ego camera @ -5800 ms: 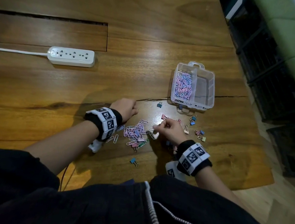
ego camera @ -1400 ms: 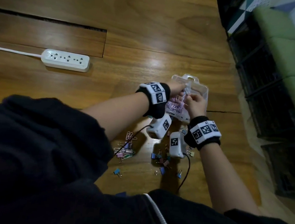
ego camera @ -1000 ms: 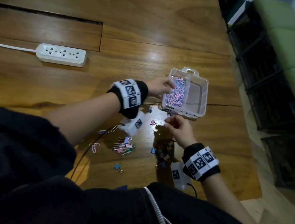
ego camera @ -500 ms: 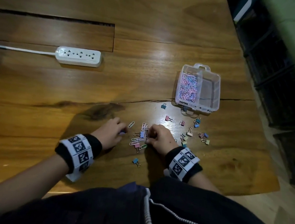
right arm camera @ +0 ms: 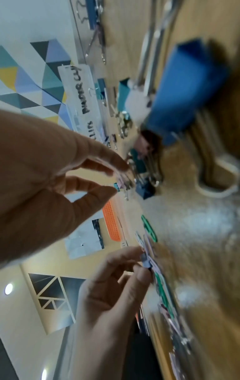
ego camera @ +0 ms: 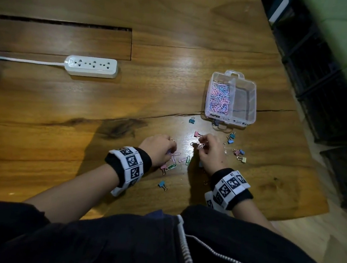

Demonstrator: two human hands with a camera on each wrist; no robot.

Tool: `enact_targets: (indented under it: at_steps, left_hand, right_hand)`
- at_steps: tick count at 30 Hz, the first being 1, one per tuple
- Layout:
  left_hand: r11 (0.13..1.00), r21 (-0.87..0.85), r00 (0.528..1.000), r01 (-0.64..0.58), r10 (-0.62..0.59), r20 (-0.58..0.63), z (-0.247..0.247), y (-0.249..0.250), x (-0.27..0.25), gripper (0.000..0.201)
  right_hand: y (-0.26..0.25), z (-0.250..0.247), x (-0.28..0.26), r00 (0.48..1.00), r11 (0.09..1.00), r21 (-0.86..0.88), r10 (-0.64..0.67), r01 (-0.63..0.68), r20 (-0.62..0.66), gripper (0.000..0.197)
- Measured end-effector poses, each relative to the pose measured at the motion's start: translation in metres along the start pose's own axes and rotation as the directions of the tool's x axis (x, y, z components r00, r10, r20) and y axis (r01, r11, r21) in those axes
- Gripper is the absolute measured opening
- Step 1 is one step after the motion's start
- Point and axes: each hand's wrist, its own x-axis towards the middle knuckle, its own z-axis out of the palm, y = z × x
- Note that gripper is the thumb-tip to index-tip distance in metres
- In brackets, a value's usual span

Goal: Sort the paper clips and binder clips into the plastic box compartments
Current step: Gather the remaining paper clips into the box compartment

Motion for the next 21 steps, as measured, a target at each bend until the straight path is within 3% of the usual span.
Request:
enact_targets:
  at_steps: [2,4,7,9,12,15,19,21]
  left_hand:
    - [0.998,-0.055,1.000,0.000,-0.001,-0.024,-0.002,-0.001,0.001,0.027]
    - [0.969,-0.245,0.997,0.033,-0.048,-0.053,-0.005,-0.002,0.004,0.026]
    - [0.791,-0.609,0.980,0.060,-0.163,-0.114,-0.014,0.001,0.013,0.021]
    - [0.731,-0.680,0.965,0.055,-0.214,-0.151,-0.018,0.004,0.020,0.020]
    - [0.837,-0.541,0.972,0.076,-0.183,-0.146,-0.020,0.000,0.027,0.027]
    - [0.980,-0.196,0.998,0.023,-0.034,-0.053,-0.017,-0.004,0.024,0.042]
    - [0.989,0.092,0.991,-0.112,0.105,0.083,-0.005,0.003,0.010,0.067]
    - [0.980,0.164,0.991,-0.116,0.102,0.089,0.004,0.008,0.005,0.063]
  right_hand:
    - [0.000,0.001,-0.007,1.000,0.997,-0.074,-0.020,0.018,-0.016,0.023]
    - [-0.001,0.004,-0.017,0.998,0.986,-0.152,-0.063,0.063,0.003,0.024]
    - [-0.001,0.013,-0.026,0.985,0.988,-0.113,-0.090,0.106,0.144,0.028]
    - [0.000,0.018,-0.028,0.979,0.987,-0.125,-0.075,0.099,0.187,0.032]
    - [-0.001,0.021,-0.030,0.965,0.961,-0.215,-0.123,0.174,0.231,0.035]
    - [-0.003,0.023,-0.034,0.944,0.893,-0.347,-0.198,0.285,0.265,0.031]
    - [-0.004,0.023,-0.037,0.941,0.883,-0.369,-0.191,0.289,0.280,0.026]
    - [-0.006,0.022,-0.037,0.938,0.893,-0.352,-0.177,0.281,0.298,0.025]
